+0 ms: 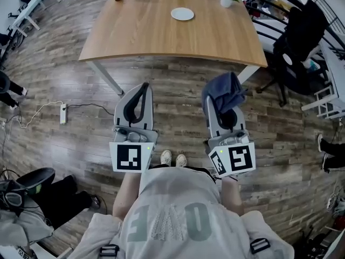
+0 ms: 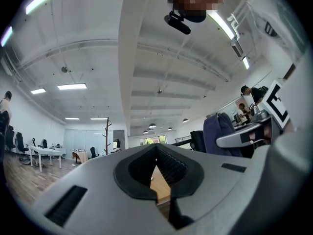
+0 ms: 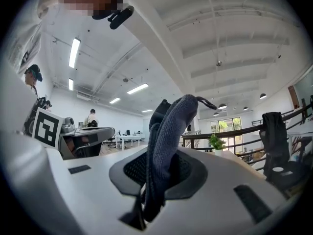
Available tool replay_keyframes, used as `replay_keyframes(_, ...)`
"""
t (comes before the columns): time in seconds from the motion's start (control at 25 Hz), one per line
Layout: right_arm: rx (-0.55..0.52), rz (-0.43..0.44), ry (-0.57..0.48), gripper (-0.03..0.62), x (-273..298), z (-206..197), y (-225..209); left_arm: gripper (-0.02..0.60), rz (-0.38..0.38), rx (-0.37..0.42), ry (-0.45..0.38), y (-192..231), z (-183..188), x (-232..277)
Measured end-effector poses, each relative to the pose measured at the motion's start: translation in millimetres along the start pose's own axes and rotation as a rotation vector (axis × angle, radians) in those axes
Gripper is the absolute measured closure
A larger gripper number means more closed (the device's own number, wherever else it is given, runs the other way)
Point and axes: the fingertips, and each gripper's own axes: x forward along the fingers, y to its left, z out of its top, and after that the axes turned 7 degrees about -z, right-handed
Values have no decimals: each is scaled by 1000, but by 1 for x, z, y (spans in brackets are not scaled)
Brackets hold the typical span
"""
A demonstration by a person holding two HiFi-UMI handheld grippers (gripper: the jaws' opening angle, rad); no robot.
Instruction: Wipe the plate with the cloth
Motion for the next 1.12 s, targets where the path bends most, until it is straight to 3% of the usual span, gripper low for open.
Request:
replay_keyframes(0.2, 6, -7, 8, 539, -3, -6, -17, 586, -3, 2, 19, -10, -4, 9)
replay_keyframes(0.4, 49, -12, 12, 539, -1, -12, -37, 586, -10, 54, 39, -19, -6, 14)
replay_keyframes(0.8, 56, 7, 31, 537, 34, -28, -59, 586, -30, 26, 12, -9, -25, 63)
replay_keyframes(0.92, 54, 3, 45, 537, 69, -33, -68, 586, -42, 23, 19, 8, -36, 91)
replay_keyframes(1.12, 55, 5, 67, 537, 142, -30, -72, 586, -10, 23, 8, 75, -44, 138)
